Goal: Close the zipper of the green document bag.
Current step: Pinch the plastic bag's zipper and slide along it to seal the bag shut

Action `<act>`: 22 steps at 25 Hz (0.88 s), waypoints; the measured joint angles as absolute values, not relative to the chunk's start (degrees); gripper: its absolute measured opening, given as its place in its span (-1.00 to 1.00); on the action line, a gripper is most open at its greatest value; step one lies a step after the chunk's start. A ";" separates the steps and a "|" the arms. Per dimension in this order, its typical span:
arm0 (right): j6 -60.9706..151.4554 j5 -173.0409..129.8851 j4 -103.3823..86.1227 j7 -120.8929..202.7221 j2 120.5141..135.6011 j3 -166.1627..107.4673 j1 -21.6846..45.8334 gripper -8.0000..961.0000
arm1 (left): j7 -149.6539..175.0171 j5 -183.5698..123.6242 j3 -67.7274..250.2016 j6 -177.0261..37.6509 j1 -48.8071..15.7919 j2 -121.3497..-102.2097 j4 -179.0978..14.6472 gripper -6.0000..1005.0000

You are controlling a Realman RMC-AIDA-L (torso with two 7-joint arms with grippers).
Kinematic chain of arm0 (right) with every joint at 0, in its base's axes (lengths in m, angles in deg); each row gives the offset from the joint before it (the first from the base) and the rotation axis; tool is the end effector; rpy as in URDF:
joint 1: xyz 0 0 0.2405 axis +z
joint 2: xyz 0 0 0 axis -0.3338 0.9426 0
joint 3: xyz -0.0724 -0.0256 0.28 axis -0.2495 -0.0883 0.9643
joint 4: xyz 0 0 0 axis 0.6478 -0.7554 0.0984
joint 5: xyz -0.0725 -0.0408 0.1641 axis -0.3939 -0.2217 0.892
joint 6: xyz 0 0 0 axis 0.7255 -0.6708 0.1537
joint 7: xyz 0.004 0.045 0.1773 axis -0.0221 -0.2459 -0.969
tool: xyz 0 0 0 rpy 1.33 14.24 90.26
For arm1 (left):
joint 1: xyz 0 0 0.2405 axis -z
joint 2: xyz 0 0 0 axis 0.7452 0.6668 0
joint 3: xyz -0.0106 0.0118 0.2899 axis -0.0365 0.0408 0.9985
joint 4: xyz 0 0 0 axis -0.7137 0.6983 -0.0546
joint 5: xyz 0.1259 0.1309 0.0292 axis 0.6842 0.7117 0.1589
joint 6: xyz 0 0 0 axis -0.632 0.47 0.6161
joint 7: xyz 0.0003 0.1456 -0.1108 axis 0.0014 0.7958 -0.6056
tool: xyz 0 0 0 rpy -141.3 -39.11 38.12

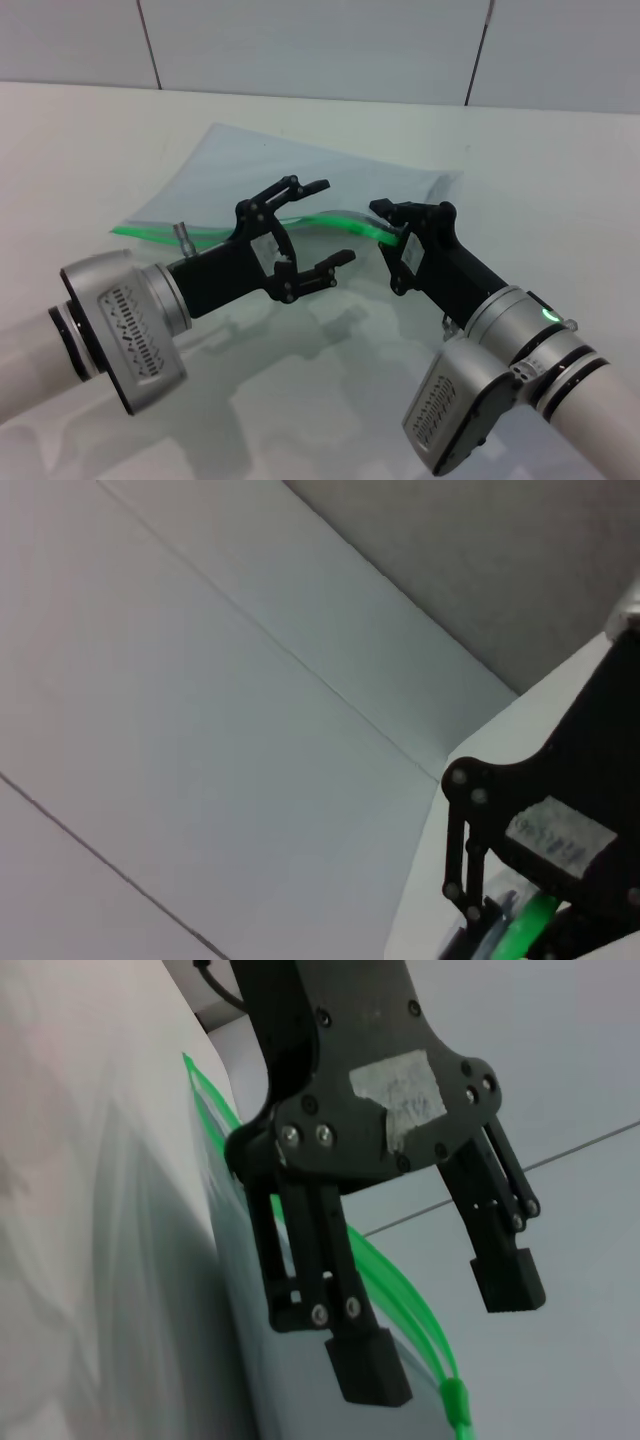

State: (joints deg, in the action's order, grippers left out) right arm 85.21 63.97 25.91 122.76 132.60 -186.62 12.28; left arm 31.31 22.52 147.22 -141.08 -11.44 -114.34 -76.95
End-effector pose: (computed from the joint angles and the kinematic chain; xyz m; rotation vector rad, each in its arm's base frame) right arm 0.2139 0.3485 -0.1509 -1.9754 -0.7595 0.0063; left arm -0.2436 0.3492 -0.0946 -2.1863 0.6185 -0.4973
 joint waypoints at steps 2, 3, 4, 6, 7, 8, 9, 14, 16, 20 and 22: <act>85.27 63.27 25.92 122.82 132.65 -186.61 12.24 -0.88 | 33.17 22.50 146.94 -141.21 -11.41 -114.37 -76.94 0.60; 85.29 62.76 25.93 122.83 132.66 -186.62 12.22 -0.88 | 34.08 22.49 146.82 -141.30 -11.39 -114.40 -76.94 0.60; 85.29 62.25 25.94 122.83 132.66 -186.62 12.19 -0.88 | 34.90 22.48 146.79 -141.35 -11.37 -114.43 -76.94 0.60; 85.30 61.71 26.06 122.84 132.68 -186.62 12.18 -0.88 | 35.63 22.48 146.78 -141.38 -11.34 -114.46 -76.94 0.60; 85.30 61.56 26.21 122.85 132.68 -186.61 12.18 -0.88 | 36.09 22.47 146.77 -141.41 -11.30 -114.46 -76.94 0.60; 85.28 61.38 26.39 122.85 132.68 -186.61 12.19 -0.88 | 36.42 22.46 146.75 -141.43 -11.24 -114.46 -76.94 0.60; 85.19 61.19 26.55 122.86 132.68 -186.61 12.21 -0.88 | 36.62 22.46 146.73 -141.45 -11.20 -114.46 -76.94 0.60; 84.92 60.95 26.81 122.88 132.68 -186.61 12.38 -0.88 | 37.36 22.46 146.69 -141.50 -11.03 -114.47 -76.94 0.60; 84.91 60.95 26.85 122.89 132.68 -186.61 12.39 -0.88 | 38.31 22.46 146.69 -141.52 -11.02 -114.46 -76.94 0.60; 84.88 60.96 26.85 122.91 132.68 -186.62 12.43 -0.88 | 40.39 22.63 146.73 -141.52 -11.01 -114.46 -76.94 0.32; 84.87 60.96 26.85 122.91 132.68 -186.65 12.48 -0.88 | 41.22 22.78 147.04 -141.41 -11.01 -114.46 -76.94 0.14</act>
